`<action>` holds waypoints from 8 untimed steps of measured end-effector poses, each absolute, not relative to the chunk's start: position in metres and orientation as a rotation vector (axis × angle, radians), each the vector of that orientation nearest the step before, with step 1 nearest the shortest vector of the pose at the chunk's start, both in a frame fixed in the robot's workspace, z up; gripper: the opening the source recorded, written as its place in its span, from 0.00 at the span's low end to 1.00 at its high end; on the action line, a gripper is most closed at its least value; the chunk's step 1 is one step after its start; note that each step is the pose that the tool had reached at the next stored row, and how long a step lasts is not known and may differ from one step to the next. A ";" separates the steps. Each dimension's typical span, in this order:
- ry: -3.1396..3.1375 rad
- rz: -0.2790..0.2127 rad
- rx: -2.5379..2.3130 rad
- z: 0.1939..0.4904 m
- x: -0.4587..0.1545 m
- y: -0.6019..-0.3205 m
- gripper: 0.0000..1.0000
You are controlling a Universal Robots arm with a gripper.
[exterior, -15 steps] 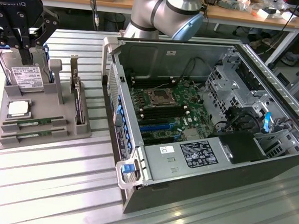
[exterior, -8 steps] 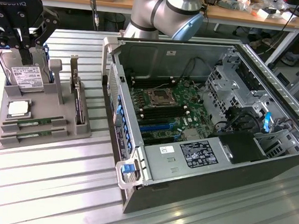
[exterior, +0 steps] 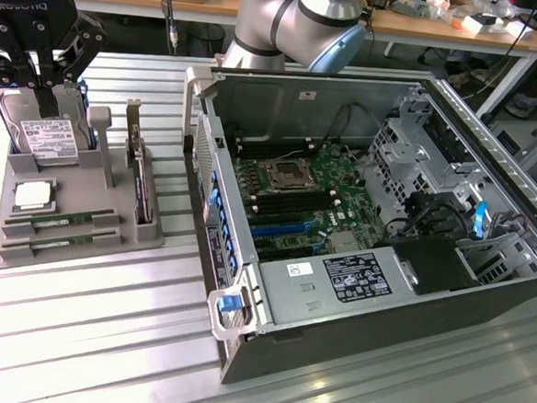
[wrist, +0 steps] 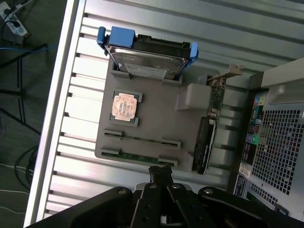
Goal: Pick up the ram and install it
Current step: 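Pick up the ram and move it above insertion slot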
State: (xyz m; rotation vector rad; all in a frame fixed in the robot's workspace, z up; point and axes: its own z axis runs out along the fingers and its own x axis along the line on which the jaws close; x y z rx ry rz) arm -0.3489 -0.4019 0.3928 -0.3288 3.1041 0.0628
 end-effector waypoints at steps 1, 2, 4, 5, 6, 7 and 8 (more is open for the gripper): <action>3.103 0.063 -0.337 0.393 -0.349 -0.402 0.10; 3.103 0.062 -0.344 0.393 -0.349 -0.402 0.10; 3.101 0.062 -0.357 0.393 -0.349 -0.402 0.10; 3.101 0.061 -0.366 0.393 -0.349 -0.402 0.10; 3.100 0.061 -0.374 0.393 -0.349 -0.402 0.10; 3.099 0.061 -0.385 0.393 -0.349 -0.402 0.10; 3.098 0.061 -0.393 0.393 -0.349 -0.402 0.10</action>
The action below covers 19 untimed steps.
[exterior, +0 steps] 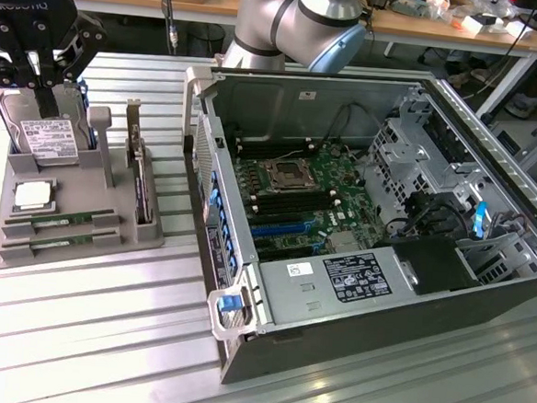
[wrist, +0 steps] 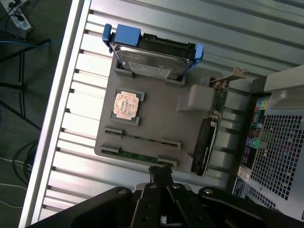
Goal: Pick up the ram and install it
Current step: 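Pick up the ram and move it above insertion slot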
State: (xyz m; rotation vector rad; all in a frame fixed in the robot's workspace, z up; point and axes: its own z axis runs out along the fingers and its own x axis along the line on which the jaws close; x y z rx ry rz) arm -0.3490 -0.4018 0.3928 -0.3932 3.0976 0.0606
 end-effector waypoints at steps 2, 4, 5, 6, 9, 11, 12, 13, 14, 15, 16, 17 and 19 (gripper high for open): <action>3.096 0.060 -0.403 0.393 -0.349 -0.402 0.10; 3.095 0.060 -0.418 0.393 -0.349 -0.402 0.10; 3.094 0.060 -0.428 0.393 -0.349 -0.402 0.10; 3.092 0.060 -0.437 0.393 -0.349 -0.402 0.10; 3.089 0.060 -0.464 0.393 -0.349 -0.402 0.10; 3.087 0.060 -0.478 0.393 -0.349 -0.402 0.10; 3.086 0.060 -0.483 0.393 -0.349 -0.402 0.10; 3.084 0.059 -0.496 0.393 -0.349 -0.402 0.10; 3.083 0.059 -0.504 0.393 -0.349 -0.402 0.10; 3.082 0.059 -0.512 0.393 -0.349 -0.402 0.10; 3.081 0.059 -0.519 0.393 -0.349 -0.402 0.10; 3.079 0.058 -0.529 0.393 -0.349 -0.402 0.10; 3.076 0.058 -0.548 0.393 -0.349 -0.402 0.10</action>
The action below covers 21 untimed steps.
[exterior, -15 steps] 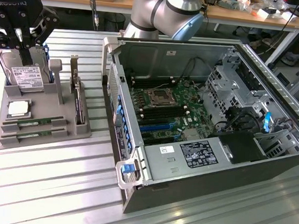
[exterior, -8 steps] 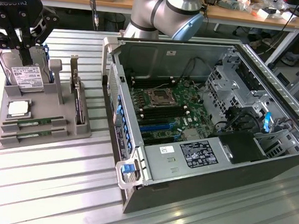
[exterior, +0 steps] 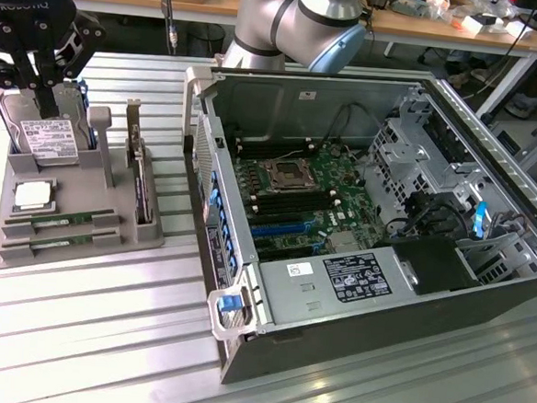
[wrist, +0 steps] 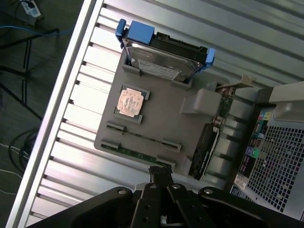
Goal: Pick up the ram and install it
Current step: 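Pick up the ram and move it above insertion slot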
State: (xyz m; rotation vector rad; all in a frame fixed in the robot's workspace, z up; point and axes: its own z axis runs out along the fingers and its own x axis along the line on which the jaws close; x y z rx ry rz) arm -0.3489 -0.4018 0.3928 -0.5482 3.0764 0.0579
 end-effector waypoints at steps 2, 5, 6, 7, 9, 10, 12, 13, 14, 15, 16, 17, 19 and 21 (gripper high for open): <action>3.073 0.057 -0.568 0.393 -0.349 -0.402 0.10; 3.070 0.057 -0.586 0.393 -0.349 -0.402 0.10; 3.069 0.057 -0.591 0.393 -0.349 -0.402 0.10; 3.068 0.057 -0.597 0.393 -0.349 -0.402 0.10; 3.067 0.057 -0.605 0.393 -0.349 -0.402 0.10; 3.065 0.056 -0.614 0.393 -0.349 -0.402 0.10; 3.062 0.056 -0.630 0.393 -0.349 -0.402 0.10; 3.061 0.056 -0.636 0.393 -0.349 -0.402 0.10; 3.060 0.056 -0.640 0.393 -0.349 -0.402 0.10; 3.059 0.056 -0.646 0.393 -0.349 -0.402 0.10; 3.058 0.056 -0.652 0.393 -0.349 -0.402 0.10; 3.055 0.056 -0.663 0.393 -0.349 -0.402 0.10; 3.053 0.056 -0.674 0.393 -0.349 -0.402 0.10; 3.051 0.056 -0.685 0.393 -0.349 -0.402 0.10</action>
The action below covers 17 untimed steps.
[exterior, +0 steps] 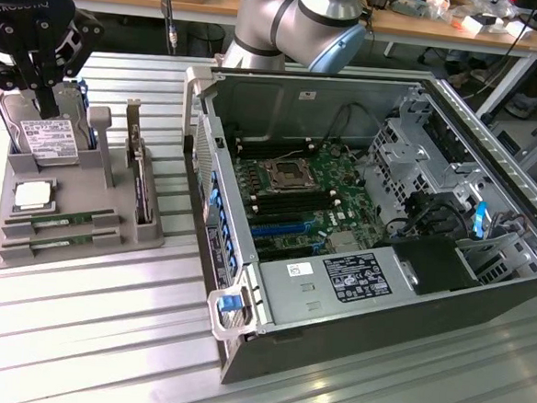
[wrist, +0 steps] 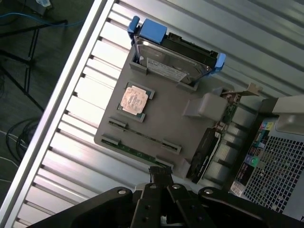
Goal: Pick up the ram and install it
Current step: 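Pick up the ram and move it above insertion slot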
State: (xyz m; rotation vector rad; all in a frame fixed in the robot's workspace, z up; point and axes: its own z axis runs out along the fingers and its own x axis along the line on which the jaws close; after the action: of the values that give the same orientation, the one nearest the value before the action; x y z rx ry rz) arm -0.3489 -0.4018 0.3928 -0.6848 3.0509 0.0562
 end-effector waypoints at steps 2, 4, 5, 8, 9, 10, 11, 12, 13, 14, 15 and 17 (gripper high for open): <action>3.048 0.056 -0.697 0.393 -0.349 -0.402 0.10; 3.046 0.056 -0.708 0.393 -0.349 -0.402 0.10; 3.044 0.056 -0.715 0.393 -0.349 -0.402 0.10; 3.041 0.056 -0.732 0.393 -0.349 -0.402 0.10; 3.039 0.056 -0.738 0.393 -0.349 -0.402 0.10; 3.039 0.056 -0.741 0.393 -0.349 -0.402 0.10; 3.037 0.056 -0.747 0.393 -0.349 -0.402 0.10; 3.036 0.056 -0.751 0.393 -0.349 -0.402 0.10; 3.035 0.056 -0.757 0.393 -0.349 -0.402 0.10; 3.032 0.056 -0.769 0.393 -0.349 -0.402 0.10; 3.029 0.056 -0.779 0.393 -0.349 -0.402 0.10; 3.026 0.056 -0.795 0.393 -0.349 -0.402 0.10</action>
State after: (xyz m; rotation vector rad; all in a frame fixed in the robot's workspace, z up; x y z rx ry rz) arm -0.3489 -0.4018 0.3928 -0.7954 3.0255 0.0561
